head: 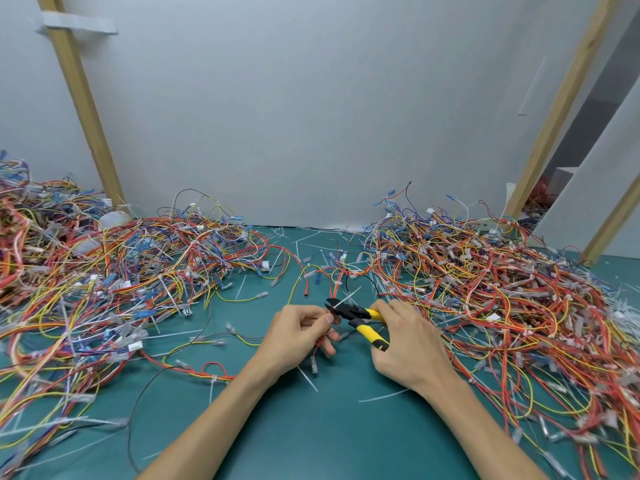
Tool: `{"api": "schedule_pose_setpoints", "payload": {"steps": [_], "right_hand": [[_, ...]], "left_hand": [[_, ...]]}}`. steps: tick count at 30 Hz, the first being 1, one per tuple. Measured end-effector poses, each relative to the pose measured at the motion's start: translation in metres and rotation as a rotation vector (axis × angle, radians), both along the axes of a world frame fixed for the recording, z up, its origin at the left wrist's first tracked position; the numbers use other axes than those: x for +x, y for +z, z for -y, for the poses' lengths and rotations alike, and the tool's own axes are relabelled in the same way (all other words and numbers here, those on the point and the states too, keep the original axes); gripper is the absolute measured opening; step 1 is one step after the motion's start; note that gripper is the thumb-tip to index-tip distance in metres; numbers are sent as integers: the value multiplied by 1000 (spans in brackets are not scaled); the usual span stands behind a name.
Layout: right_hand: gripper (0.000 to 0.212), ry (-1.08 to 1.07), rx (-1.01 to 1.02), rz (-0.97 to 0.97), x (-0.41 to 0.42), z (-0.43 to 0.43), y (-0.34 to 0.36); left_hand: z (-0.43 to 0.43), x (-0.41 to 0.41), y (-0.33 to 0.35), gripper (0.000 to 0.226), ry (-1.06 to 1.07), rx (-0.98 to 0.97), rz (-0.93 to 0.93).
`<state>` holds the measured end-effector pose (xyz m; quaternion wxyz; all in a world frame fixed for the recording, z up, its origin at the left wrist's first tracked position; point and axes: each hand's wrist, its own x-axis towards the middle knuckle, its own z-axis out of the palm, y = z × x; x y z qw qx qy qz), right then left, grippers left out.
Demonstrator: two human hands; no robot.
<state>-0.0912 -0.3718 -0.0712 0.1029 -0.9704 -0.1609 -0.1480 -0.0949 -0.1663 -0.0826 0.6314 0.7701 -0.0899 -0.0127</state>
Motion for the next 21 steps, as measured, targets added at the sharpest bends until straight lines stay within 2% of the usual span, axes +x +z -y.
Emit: {"api": "schedule_pose_setpoints", "payload": {"steps": [7, 12, 18, 21], "right_hand": [[24, 15, 21, -54, 0, 1, 2], [13, 0, 12, -11, 2, 0, 2], [37, -23, 47, 1, 3, -4, 0], [40, -51, 9, 20, 3, -5, 1]], "left_hand": [[0, 0, 0, 20, 12, -21, -5], [0, 0, -1, 19, 31, -26, 3], [0, 2, -2, 20, 55, -64, 19], [0, 2, -2, 20, 65, -90, 22]]}}
